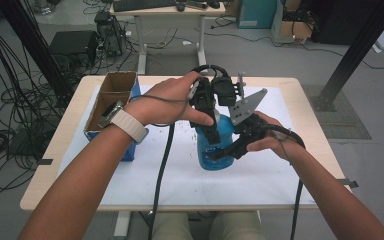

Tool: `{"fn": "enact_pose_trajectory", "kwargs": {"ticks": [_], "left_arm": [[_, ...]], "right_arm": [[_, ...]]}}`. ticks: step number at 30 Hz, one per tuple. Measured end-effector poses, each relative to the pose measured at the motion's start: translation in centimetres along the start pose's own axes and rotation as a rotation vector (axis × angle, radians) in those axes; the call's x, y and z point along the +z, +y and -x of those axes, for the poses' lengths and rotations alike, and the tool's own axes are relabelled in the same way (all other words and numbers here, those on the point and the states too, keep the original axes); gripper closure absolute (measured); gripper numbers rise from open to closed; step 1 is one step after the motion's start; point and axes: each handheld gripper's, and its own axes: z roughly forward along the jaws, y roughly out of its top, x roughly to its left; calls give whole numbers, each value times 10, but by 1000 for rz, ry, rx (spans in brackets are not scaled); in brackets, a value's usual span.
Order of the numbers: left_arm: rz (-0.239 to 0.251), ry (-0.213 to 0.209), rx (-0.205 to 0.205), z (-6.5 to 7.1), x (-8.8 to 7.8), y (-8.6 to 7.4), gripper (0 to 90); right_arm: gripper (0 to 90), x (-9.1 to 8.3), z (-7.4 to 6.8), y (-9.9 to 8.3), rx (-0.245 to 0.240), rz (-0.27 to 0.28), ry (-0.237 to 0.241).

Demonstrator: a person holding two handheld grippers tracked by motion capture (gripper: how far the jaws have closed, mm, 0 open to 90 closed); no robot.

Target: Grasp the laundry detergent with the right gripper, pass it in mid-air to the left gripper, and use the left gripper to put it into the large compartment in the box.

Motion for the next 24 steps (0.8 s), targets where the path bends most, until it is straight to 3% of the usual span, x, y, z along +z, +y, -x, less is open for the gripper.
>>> {"fn": "enact_pose_trajectory", "kwargs": {"ticks": [2,4,6,24], "left_arm": [[1,-1,0,0,0,0,367],[10,-11,-44,3,0,-1,367],[1,2,-4,0,-1,0,367],[3,2,-5,0,-1,1,367]], "right_arm": [[427,0,0,0,-1,0,-5],[427,-1,0,1,-1,2,-1],[427,-1,0,1,-2,4,-2],[427,-2,0,0,-2,2,-7]]}}
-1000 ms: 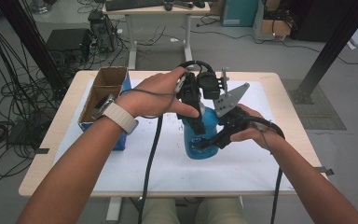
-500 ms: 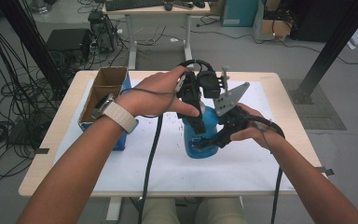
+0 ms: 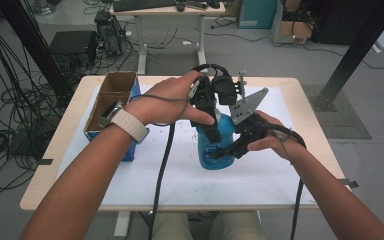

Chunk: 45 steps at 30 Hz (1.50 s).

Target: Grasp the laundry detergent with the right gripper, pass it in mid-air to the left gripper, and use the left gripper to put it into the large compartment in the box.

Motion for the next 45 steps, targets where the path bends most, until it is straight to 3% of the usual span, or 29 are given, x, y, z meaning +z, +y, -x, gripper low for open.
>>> {"fn": "enact_pose_trajectory", "kwargs": {"ticks": [11,12,30,31,33,39,44,45], "left_arm": [[2,-3,12,-2,0,-1,367],[5,0,-2,-1,0,-1,367],[-2,-4,3,-1,1,-3,367],[2,-12,-17,0,2,-3,367],[0,-7,3,-2,2,-3,368],[2,-6,-10,-1,1,-3,368],[-23,-6,7,-1,1,0,369],[-29,-14,-13,-1,2,0,370]], "right_arm": [[426,2,0,0,5,10,-7],[426,1,1,1,4,5,-2],[426,4,1,0,-1,9,2],[425,4,2,0,-2,2,11],[426,4,2,-1,-1,1,9],[424,5,3,-1,-17,12,15],[421,5,2,-3,-14,35,24],[414,5,1,-4,6,37,26]]}}
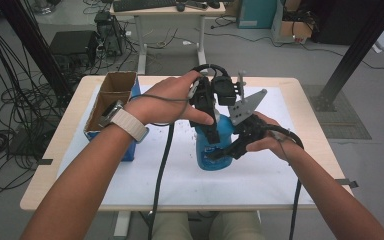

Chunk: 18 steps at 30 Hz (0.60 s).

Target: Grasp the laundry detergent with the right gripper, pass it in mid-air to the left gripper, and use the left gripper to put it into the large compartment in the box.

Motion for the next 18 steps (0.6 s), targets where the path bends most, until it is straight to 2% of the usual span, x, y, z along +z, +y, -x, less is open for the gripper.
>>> {"fn": "enact_pose_trajectory", "kwargs": {"ticks": [1,2,3,4,6,7,8,9,10,11,13,16,17,18], "left_arm": [[1,4,-4,0,1,0,370],[-1,13,-22,1,3,0,370],[-13,17,-11,-1,3,-1,369],[-29,15,-5,-2,3,-1,370],[-34,13,-14,-2,3,-3,370],[-39,16,-17,-3,3,-4,369],[-41,17,-21,-3,3,-5,369],[-42,19,-20,-4,3,-6,369],[-43,6,-61,-2,3,-7,370],[-49,5,-67,-3,3,-8,369],[-34,17,-69,-4,2,-10,369],[-29,29,-80,-5,0,-10,369],[-24,36,-80,-5,-1,-10,369],[-24,48,-60,-6,-2,-9,369]], "right_arm": [[373,0,0,-1,-1,8,-1],[293,0,1,-2,7,25,-10],[232,0,2,-4,26,38,-2],[211,-2,2,-6,43,41,13],[158,-7,1,-11,64,39,4],[120,-9,1,-15,97,29,12],[98,-12,3,-19,101,14,-17],[83,-14,4,-21,109,9,-22],[68,-17,5,-25,120,3,-38],[63,-21,5,-28,143,1,-46],[63,-28,6,-32,158,-5,-76],[59,-35,9,-38,174,-50,-140],[50,-37,10,-39,173,-60,-142],[35,-39,10,-41,175,-67,-152]]}}
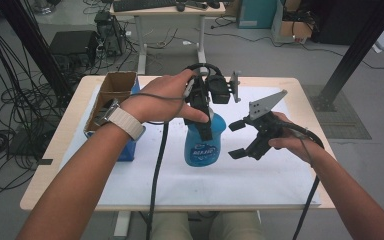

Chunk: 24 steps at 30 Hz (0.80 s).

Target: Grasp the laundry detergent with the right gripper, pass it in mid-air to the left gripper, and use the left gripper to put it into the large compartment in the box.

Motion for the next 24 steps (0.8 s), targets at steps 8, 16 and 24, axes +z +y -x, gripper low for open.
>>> {"fn": "enact_pose_trajectory", "kwargs": {"ticks": [8,16,24], "left_arm": [[-13,24,-48,-5,-11,1,369],[-37,41,-140,-10,-26,-4,369],[-20,87,-297,-19,-44,-13,369]], "right_arm": [[28,-14,5,-8,-89,-125,-15],[26,-35,6,-13,-99,-200,-41],[27,-58,14,-20,-93,-246,-95]]}}
